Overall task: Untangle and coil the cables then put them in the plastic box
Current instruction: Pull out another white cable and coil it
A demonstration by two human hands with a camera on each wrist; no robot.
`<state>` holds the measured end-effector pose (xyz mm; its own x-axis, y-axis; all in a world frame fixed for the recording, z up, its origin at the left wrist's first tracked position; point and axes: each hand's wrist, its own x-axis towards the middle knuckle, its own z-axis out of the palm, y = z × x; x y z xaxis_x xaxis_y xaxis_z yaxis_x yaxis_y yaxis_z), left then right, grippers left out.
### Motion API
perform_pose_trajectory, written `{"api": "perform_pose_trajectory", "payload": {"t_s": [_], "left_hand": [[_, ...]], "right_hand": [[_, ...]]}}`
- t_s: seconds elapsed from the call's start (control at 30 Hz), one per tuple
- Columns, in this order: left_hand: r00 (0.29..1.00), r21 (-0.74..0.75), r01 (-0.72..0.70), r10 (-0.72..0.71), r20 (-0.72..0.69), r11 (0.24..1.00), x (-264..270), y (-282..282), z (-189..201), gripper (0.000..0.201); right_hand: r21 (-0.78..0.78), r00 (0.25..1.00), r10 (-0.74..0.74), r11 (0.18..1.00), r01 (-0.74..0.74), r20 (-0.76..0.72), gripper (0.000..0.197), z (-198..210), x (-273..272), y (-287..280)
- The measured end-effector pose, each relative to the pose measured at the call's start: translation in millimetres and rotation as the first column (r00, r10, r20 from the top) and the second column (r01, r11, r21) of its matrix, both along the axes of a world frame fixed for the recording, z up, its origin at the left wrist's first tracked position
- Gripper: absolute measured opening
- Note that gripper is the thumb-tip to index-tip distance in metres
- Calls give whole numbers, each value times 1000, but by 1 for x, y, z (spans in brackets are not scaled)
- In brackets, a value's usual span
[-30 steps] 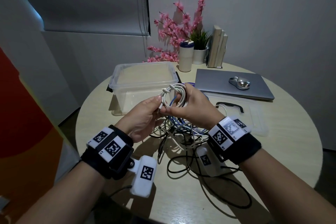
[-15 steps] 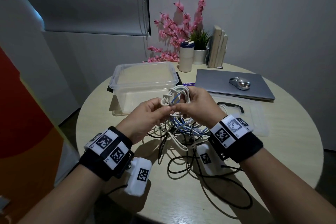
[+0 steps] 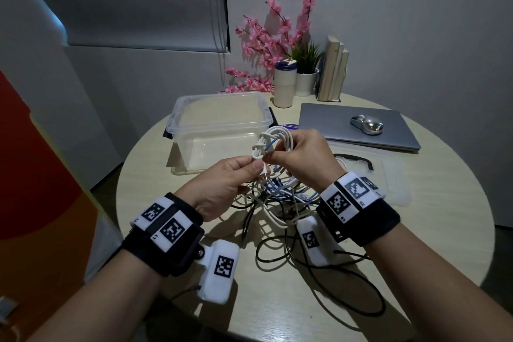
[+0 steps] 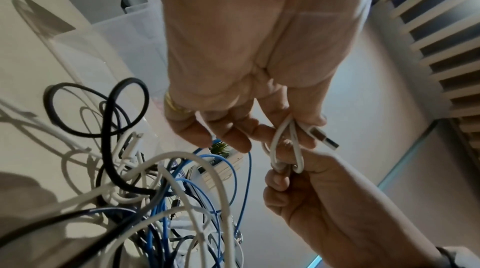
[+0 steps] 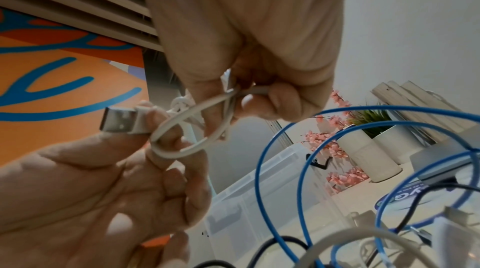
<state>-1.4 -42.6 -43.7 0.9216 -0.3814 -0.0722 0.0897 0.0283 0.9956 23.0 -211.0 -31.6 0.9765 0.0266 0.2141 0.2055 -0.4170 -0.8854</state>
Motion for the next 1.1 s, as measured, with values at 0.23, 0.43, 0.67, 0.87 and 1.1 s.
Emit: {"api": "perform_pose_trajectory", "payload": {"t_s": [0.23, 0.43, 0.67, 0.87, 1.1], "left_hand": [[999, -201, -52, 53, 1, 978, -2, -1, -3, 17], [990, -283, -121, 137, 39, 952, -8, -13, -2, 16], [938, -125, -216, 241, 249, 968, -5, -13, -4, 8], [905, -97, -191, 213, 368, 977, -8, -17, 2, 10], [934, -144, -279, 303, 187, 949, 6, -15, 2, 12]], "right_hand": [[2, 988, 128, 992, -128, -85, 32, 3, 1, -5], [51, 947, 299, 954, -295, -118, 19, 5, -7, -11], [151, 906, 404, 911, -385, -126, 5, 6, -10, -16], [295, 883, 436, 879, -375, -177, 11, 13, -17, -11], [272, 895, 399, 900, -341, -197, 22, 10, -16, -4]]}}
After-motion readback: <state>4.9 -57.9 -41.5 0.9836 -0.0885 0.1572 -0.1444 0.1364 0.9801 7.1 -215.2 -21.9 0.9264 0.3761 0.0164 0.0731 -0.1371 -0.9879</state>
